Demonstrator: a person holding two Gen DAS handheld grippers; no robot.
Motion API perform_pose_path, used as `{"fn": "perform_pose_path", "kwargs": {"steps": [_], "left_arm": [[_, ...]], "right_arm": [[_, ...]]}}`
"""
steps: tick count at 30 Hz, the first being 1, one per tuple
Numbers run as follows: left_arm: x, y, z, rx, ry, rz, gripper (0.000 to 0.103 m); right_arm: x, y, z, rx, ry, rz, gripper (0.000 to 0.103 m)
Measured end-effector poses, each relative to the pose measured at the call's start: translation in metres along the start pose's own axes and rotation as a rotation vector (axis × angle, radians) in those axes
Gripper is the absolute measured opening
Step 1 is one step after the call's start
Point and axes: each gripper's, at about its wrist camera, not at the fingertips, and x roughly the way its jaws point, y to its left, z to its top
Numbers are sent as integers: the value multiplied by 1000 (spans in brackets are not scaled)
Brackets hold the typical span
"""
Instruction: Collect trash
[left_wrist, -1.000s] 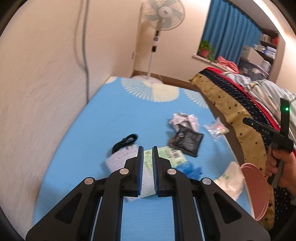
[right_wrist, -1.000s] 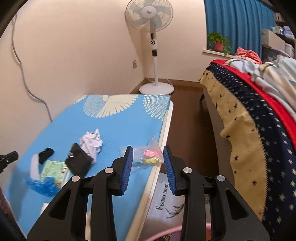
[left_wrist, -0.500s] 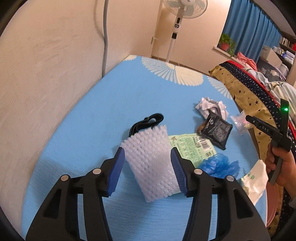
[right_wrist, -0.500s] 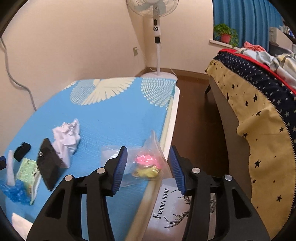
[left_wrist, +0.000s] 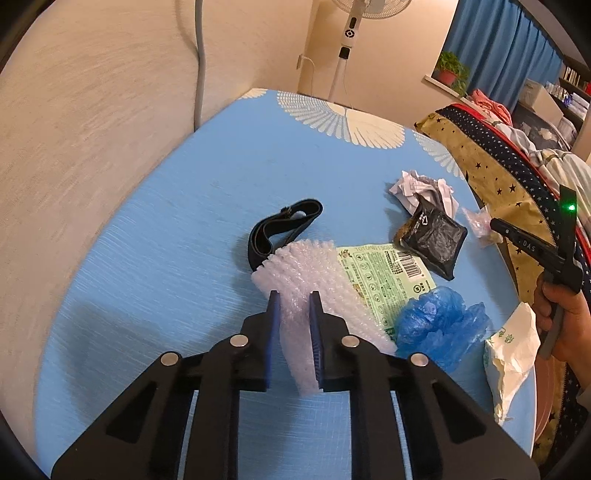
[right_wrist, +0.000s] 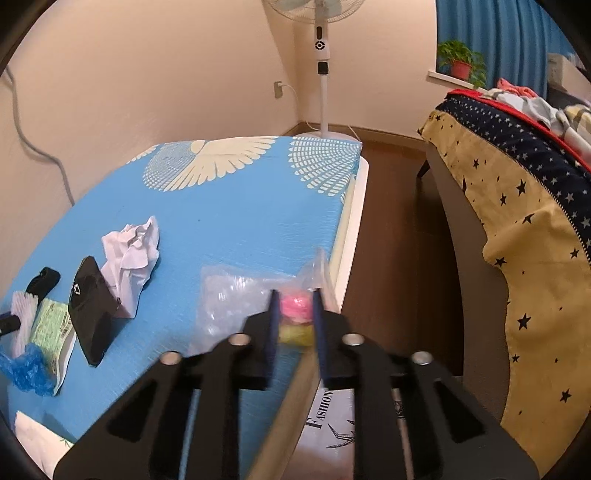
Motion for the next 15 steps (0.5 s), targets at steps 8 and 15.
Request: {"fn": "perform_pose_path", "kwargs": {"steps": [8, 15], "left_arm": [[-21, 2, 8, -22, -62, 1, 14], [-34, -3, 10, -14, -94, -6, 14]], "right_arm": [[-22, 3, 2, 14, -24, 14, 0], [-18, 2, 1, 26, -16, -17, 49]]}}
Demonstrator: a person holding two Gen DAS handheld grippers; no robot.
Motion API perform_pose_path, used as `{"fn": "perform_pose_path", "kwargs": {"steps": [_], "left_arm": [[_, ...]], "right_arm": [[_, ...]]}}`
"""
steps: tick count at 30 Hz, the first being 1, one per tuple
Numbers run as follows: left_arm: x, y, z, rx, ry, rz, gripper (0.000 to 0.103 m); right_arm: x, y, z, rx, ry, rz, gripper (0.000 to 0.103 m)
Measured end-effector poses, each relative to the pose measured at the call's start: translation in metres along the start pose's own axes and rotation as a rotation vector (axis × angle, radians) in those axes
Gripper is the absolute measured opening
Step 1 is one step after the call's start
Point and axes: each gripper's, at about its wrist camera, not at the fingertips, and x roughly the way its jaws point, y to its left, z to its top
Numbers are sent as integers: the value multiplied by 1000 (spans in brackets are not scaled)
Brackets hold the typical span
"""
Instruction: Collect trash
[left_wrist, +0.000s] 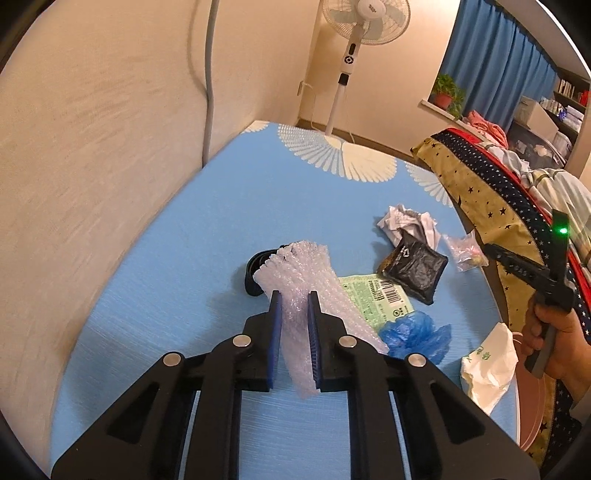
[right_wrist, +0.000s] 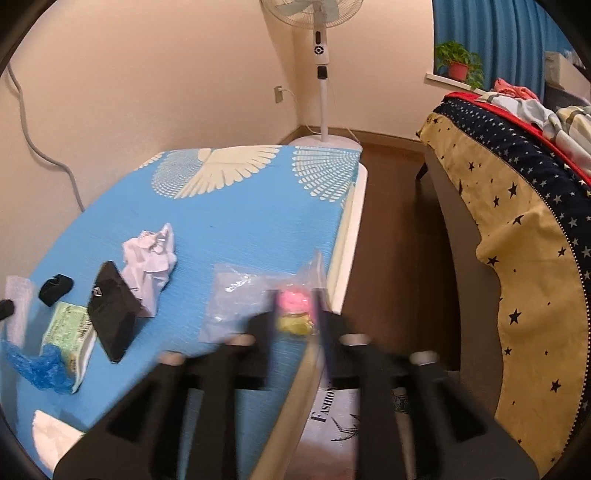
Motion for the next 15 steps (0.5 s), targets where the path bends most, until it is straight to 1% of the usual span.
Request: {"fn": "perform_pose_path", "kwargs": {"steps": [6, 8, 9, 10, 12, 14, 15], "left_arm": [[-7, 1, 5, -3, -25, 4, 14], [-7, 1, 7, -7, -30, 1, 14], [-7, 1, 7, -9, -32, -1, 14], [-7, 1, 8, -10, -35, -2, 14], [-8, 0, 9, -11, -38, -6, 14], [-9, -1, 9, -10, -44, -12, 14], [-10, -2, 10, -9, -46, -14, 14]], "right_arm": [[18, -1, -2, 6, 49, 9, 49], [21, -1, -4, 8, 59, 14, 46], [21, -1, -5, 13, 58, 17, 41], [21, -1, -5, 13, 57, 16, 33], [19, 0, -6, 8, 52, 18, 25], [14, 1, -6, 0, 44, 16, 20], [11, 1, -6, -3, 41, 16, 13]]}}
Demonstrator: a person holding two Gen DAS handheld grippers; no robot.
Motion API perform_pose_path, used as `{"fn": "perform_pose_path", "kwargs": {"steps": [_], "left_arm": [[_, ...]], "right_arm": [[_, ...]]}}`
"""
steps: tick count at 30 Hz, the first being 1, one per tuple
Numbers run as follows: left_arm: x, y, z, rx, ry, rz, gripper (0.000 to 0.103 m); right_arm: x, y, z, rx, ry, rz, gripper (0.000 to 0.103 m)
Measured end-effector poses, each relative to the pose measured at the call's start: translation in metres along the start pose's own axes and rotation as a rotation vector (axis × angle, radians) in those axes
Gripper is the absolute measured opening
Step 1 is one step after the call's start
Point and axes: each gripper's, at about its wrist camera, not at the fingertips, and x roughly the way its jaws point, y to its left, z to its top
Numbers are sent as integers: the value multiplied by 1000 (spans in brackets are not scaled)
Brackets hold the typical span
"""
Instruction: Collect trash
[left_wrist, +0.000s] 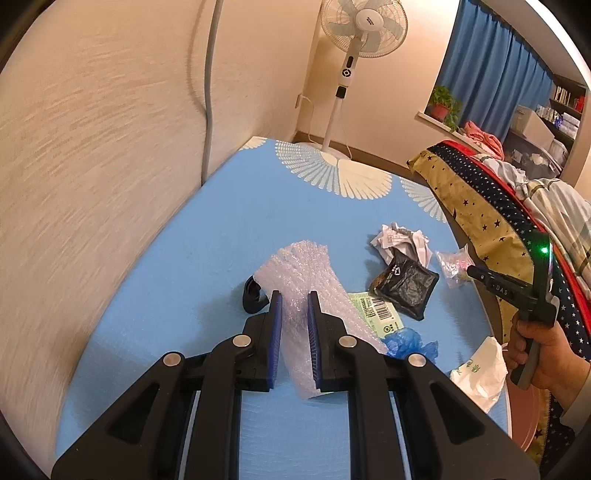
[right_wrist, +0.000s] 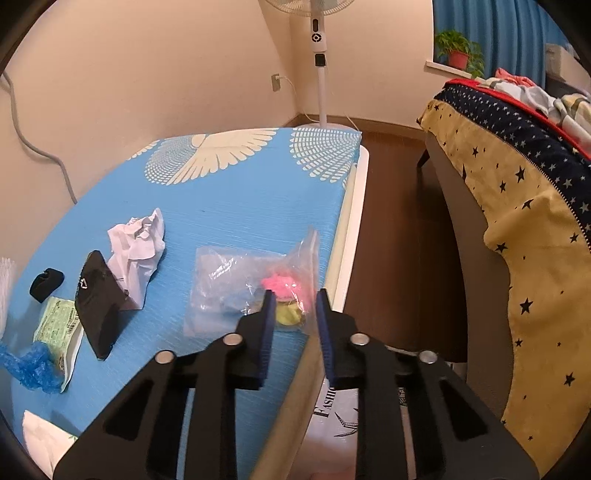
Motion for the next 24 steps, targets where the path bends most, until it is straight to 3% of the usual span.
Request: {"fn": "perform_pose_path", "kwargs": {"steps": [1, 2, 13, 24], "left_arm": [[-2, -1, 1, 0, -5, -4, 14], [-3, -1, 1, -1, -9, -8, 14], [-27, -13, 8, 11, -64, -45, 14], [-62, -32, 0, 37, -118, -99, 14]], "right_arm": [[-4, 0, 0, -1, -6, -1, 5], [-8, 0, 0, 0, -10, 0, 5], [-74, 15, 5, -21, -96, -17, 3], [-176, 47, -9, -22, -221, -58, 3]]}}
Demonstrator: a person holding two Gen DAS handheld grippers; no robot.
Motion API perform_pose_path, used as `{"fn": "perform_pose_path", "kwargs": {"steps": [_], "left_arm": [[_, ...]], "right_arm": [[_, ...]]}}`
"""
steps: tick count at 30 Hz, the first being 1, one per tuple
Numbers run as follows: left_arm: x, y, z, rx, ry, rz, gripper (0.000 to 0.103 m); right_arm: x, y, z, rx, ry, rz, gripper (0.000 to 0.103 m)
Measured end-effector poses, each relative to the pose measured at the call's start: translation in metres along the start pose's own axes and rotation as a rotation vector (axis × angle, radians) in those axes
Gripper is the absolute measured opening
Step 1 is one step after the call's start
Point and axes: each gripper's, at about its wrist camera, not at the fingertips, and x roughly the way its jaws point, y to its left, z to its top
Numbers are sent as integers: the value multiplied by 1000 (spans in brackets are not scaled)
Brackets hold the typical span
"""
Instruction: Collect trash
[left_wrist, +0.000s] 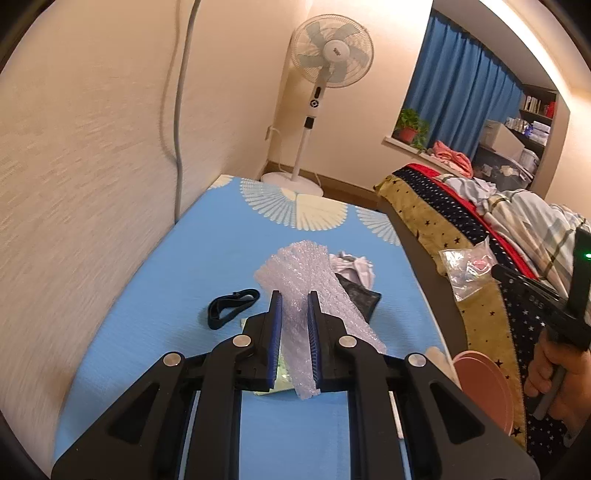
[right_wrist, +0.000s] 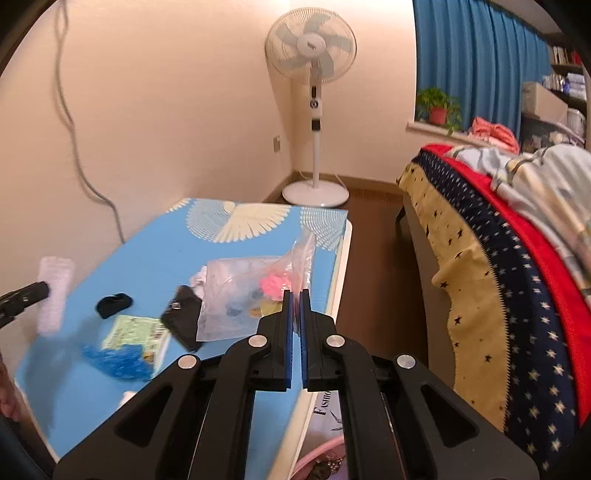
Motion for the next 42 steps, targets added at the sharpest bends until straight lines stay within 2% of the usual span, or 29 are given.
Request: {"fn": "perform_pose_path", "kwargs": {"steps": [8, 15, 27, 37, 42], "left_arm": [[-21, -19, -11, 23, -24, -31, 14], [-33, -33, -25, 46, -33, -49, 14], [-37, -70, -45, 111, -26, -108, 14], [-28, -122, -62, 186, -18, -211, 14], [-20, -148, -71, 217, -2, -256, 14]], "right_arm": [[-63, 25, -14, -20, -50, -33, 3], [-96, 32, -30, 11, -65, -79, 3], [-131, 5, -61, 124, -84, -244, 3], [-147, -20, -82, 165, -77, -396, 3], [-148, -29, -90, 186, -60, -444, 3]]}}
